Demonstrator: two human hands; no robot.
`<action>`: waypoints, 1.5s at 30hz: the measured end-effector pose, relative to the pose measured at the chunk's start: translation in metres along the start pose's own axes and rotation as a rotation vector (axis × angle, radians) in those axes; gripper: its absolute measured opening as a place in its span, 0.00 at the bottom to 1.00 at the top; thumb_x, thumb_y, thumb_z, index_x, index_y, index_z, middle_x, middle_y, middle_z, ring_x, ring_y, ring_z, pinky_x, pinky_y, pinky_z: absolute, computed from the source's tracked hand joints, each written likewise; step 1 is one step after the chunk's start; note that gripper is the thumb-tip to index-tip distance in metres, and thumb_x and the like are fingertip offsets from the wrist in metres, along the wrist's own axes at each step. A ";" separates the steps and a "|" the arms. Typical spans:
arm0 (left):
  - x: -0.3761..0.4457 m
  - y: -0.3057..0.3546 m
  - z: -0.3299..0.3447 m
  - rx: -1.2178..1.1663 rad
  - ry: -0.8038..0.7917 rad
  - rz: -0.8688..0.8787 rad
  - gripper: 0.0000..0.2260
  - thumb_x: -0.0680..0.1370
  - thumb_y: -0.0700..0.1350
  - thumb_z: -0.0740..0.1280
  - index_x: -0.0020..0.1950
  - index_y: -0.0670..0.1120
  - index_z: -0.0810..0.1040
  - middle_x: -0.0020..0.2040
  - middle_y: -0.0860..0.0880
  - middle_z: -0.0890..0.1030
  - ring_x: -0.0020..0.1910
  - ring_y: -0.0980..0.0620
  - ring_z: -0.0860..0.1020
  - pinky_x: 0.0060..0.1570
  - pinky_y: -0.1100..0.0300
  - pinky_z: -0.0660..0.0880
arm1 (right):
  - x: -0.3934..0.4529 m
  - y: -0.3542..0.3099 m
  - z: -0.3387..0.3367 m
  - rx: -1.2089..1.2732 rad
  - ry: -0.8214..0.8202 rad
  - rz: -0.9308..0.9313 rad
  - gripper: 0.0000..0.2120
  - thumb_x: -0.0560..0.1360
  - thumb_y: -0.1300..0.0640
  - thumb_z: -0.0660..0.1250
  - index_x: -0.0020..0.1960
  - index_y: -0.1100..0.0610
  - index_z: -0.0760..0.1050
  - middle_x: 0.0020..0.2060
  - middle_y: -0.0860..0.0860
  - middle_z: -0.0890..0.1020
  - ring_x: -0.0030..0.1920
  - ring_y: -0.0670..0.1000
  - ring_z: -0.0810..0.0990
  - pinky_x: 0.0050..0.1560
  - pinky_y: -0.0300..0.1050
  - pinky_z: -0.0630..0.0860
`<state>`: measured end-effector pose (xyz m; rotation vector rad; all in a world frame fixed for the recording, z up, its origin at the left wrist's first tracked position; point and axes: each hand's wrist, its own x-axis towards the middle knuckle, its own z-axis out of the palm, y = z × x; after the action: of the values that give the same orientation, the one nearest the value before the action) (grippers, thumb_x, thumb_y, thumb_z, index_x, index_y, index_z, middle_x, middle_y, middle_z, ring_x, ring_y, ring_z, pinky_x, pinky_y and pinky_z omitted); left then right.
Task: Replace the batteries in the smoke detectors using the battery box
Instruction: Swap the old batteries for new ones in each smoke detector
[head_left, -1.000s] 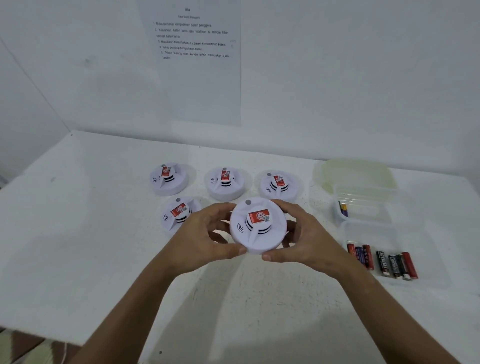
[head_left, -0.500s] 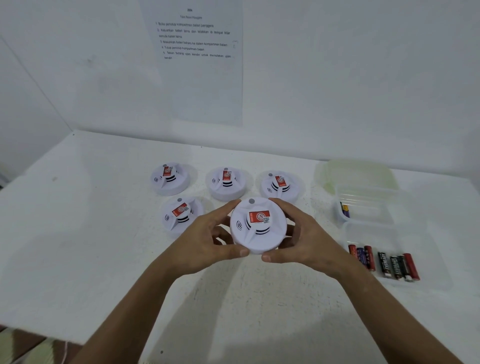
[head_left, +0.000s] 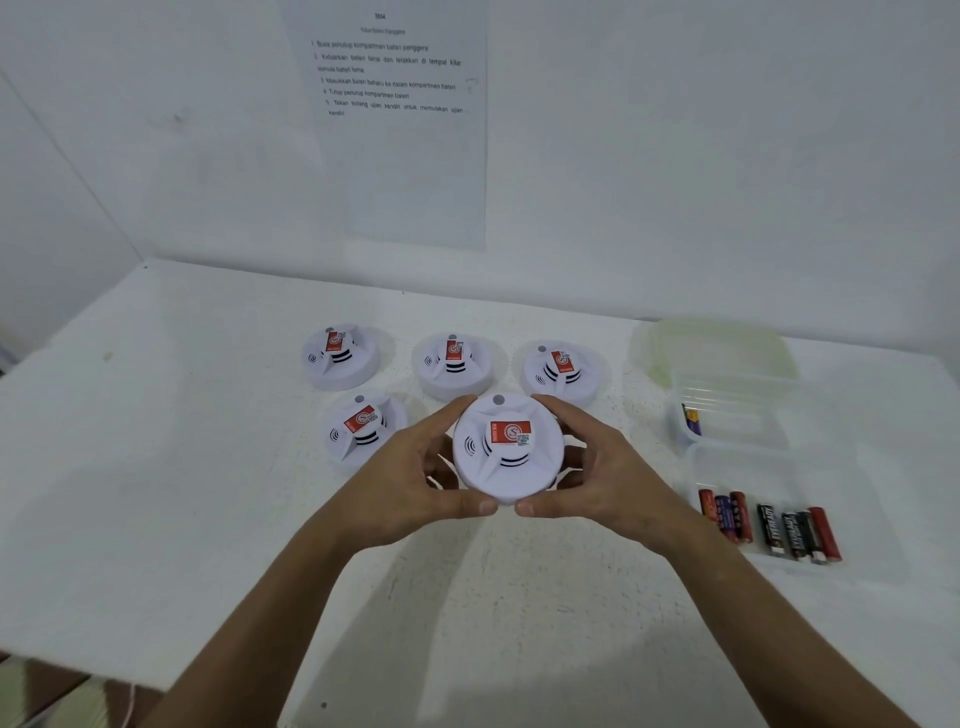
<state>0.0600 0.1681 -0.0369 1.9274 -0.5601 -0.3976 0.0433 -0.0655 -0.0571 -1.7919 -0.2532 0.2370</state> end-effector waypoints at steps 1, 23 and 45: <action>0.001 0.000 0.000 0.006 0.006 0.004 0.36 0.70 0.48 0.77 0.73 0.61 0.63 0.58 0.57 0.81 0.50 0.51 0.80 0.47 0.59 0.80 | 0.000 0.000 0.000 -0.006 0.003 -0.003 0.41 0.63 0.60 0.83 0.68 0.38 0.70 0.61 0.42 0.80 0.56 0.52 0.80 0.50 0.58 0.82; 0.010 -0.012 -0.001 0.112 0.058 -0.014 0.37 0.67 0.55 0.78 0.71 0.68 0.63 0.53 0.60 0.82 0.42 0.54 0.79 0.44 0.61 0.79 | 0.005 0.007 0.001 -0.066 0.007 0.024 0.43 0.64 0.59 0.82 0.72 0.41 0.64 0.62 0.41 0.78 0.53 0.46 0.79 0.46 0.40 0.80; 0.027 -0.029 0.007 0.068 0.042 -0.142 0.37 0.69 0.45 0.78 0.72 0.62 0.64 0.36 0.66 0.81 0.33 0.62 0.77 0.33 0.72 0.72 | 0.028 0.027 0.003 -0.235 0.097 0.084 0.44 0.60 0.59 0.84 0.70 0.46 0.68 0.65 0.44 0.69 0.60 0.41 0.71 0.49 0.29 0.74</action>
<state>0.0850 0.1584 -0.0672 2.0429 -0.4145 -0.4320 0.0698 -0.0604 -0.0853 -2.0439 -0.1414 0.1848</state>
